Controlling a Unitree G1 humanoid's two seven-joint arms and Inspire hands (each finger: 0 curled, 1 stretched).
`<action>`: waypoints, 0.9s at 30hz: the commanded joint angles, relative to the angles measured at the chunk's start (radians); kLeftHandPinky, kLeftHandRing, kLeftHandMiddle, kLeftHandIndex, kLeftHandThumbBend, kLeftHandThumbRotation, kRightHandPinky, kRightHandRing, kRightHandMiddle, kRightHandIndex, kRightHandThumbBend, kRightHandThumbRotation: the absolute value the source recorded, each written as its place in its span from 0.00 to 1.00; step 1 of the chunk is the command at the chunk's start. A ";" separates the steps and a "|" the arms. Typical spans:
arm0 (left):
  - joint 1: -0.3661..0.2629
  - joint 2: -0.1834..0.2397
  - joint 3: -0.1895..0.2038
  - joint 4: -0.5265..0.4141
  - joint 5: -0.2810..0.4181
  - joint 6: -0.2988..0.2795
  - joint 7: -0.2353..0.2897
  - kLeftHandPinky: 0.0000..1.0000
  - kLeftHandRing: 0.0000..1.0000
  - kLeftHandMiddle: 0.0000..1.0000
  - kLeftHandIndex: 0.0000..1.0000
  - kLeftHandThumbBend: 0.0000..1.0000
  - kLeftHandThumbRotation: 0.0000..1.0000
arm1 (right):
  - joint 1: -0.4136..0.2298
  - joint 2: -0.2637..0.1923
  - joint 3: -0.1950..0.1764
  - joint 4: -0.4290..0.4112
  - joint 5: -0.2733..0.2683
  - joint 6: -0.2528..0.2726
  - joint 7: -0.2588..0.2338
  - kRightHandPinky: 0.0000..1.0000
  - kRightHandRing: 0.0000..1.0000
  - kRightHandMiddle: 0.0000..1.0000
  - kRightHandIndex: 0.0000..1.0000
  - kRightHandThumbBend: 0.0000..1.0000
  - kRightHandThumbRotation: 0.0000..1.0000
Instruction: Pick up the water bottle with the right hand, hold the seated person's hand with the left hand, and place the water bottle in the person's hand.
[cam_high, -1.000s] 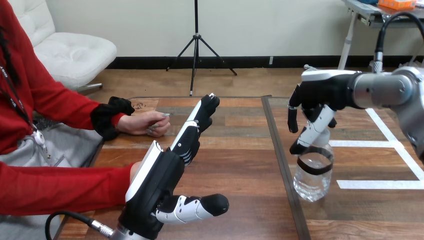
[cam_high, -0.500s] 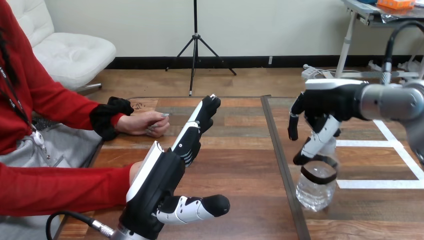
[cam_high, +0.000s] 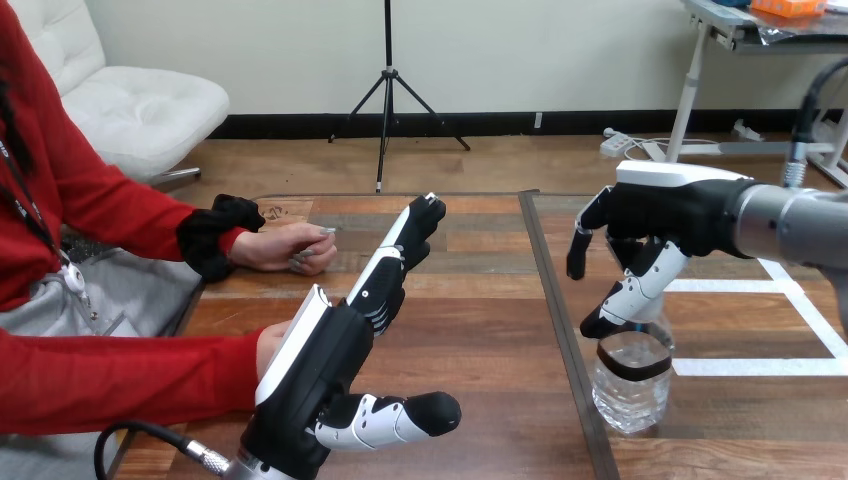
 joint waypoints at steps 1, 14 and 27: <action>-0.125 0.004 0.011 0.000 -0.045 -0.009 -0.014 0.98 1.00 1.00 1.00 1.00 0.71 | 0.007 -0.072 -0.195 -0.348 0.117 0.003 -0.052 0.36 0.45 0.51 0.62 0.95 0.27; -0.117 0.014 0.022 -0.010 -0.062 -0.006 -0.028 0.99 1.00 1.00 1.00 1.00 0.72 | 0.130 0.019 -0.282 -0.360 0.242 -0.048 -0.193 0.52 0.59 0.63 0.67 0.95 0.18; -0.103 0.051 0.043 -0.033 -0.101 -0.001 -0.049 0.99 1.00 1.00 1.00 1.00 0.75 | 0.269 0.116 -0.320 -0.309 0.377 -0.235 -0.429 0.64 0.66 0.68 0.72 1.00 0.20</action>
